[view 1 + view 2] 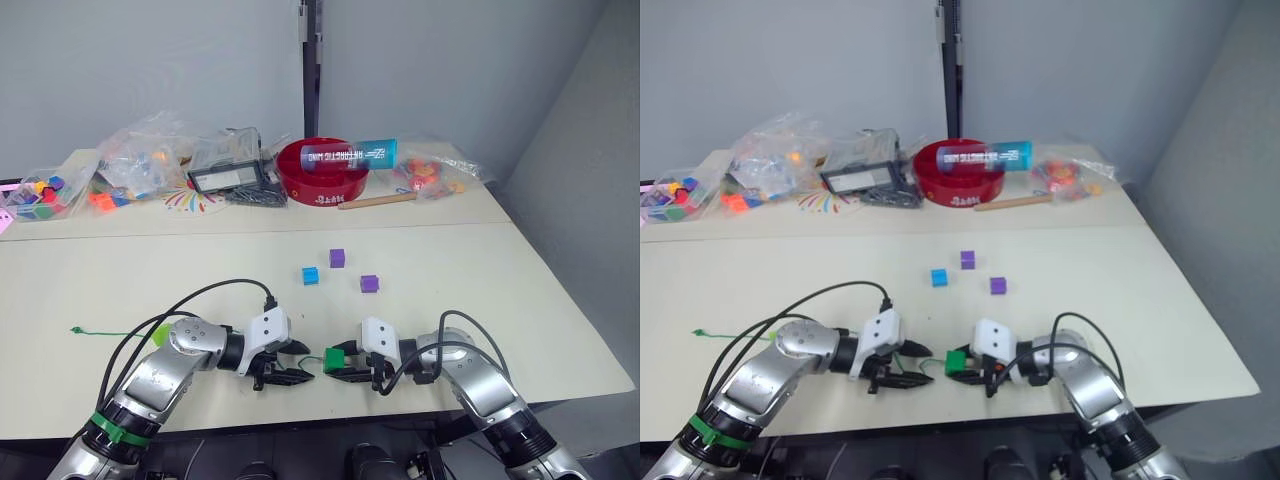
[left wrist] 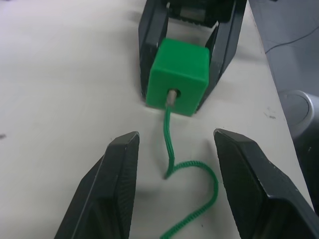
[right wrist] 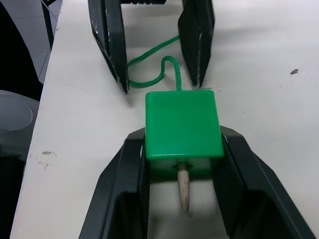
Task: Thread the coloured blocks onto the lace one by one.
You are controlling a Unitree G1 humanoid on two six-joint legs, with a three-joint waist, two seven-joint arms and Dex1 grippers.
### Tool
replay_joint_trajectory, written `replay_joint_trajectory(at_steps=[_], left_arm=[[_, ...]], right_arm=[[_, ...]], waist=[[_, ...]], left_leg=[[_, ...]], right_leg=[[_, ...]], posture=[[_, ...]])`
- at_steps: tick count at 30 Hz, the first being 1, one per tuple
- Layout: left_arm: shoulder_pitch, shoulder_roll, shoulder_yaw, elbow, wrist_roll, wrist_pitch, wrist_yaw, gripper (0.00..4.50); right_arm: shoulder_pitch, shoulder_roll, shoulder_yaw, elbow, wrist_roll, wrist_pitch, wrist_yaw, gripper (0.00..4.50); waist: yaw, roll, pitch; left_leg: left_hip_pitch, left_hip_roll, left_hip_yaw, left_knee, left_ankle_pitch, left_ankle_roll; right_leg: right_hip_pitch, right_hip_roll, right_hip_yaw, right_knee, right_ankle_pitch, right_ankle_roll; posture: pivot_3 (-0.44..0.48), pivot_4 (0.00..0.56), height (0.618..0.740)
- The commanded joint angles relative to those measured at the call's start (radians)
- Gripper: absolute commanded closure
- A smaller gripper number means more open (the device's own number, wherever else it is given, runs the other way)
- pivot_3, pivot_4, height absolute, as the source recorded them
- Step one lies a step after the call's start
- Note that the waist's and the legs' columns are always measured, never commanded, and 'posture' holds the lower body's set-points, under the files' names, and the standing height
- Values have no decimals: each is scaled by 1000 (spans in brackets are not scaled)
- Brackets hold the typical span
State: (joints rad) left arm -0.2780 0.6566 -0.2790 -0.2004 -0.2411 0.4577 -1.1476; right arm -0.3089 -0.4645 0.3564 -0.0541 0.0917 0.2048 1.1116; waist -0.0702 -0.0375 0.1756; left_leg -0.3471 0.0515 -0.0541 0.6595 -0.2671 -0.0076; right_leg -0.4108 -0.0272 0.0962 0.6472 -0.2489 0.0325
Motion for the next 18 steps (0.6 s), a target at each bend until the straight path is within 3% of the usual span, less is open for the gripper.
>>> replay_joint_trajectory(at_steps=[1, 7, 8, 9, 15, 18], left_arm=[[3, -8, 8, -1, 1, -29, 20, 1981], [14, -24, -2, 34, 27, -42, 59, 1981], [16, -24, -3, 37, 28, -48, 60, 2507], [17, -24, -5, 40, 27, -51, 58, 2521], [20, -17, -19, 43, 26, -65, 49, 4480], [14, -21, -19, 35, 21, -64, 48, 4500]], right_arm=[[20, -14, 31, 8, -20, 11, -6, 3318], [36, -27, 25, -7, -18, 16, -16, 3318], [39, -28, 24, -10, -17, 17, -19, 3318], [41, -29, 24, -12, -17, 18, -22, 3318], [47, -33, 25, -29, -12, 30, -33, 3318], [49, -34, 28, -35, -10, 35, -38, 3318]], waist=[[0, 0, 0], [3, 0, 0], [3, 0, 0], [3, 0, 0], [3, 0, 0], [3, 0, 0]], left_leg=[[-1, 0, 0, 0, 0, 0], [-2, 0, 0, 0, 0, 0], [-2, 0, 0, 0, 0, 0], [-2, 0, 0, 0, 0, 0], [-3, 0, 0, 0, 0, 0], [-4, 0, 0, 0, 0, 0]], right_leg=[[-1, 0, 0, 0, 0, 0], [-2, 0, 0, 0, 0, 0], [-2, 0, 0, 0, 0, 0], [-2, 0, 0, 0, 0, 0], [-2, 0, 0, 0, 0, 0], [-3, 0, 0, 0, 0, 0]], posture=[[0, 150, 731], [0, 150, 731], [0, 150, 731], [0, 150, 731], [0, 150, 731], [0, 150, 731]])
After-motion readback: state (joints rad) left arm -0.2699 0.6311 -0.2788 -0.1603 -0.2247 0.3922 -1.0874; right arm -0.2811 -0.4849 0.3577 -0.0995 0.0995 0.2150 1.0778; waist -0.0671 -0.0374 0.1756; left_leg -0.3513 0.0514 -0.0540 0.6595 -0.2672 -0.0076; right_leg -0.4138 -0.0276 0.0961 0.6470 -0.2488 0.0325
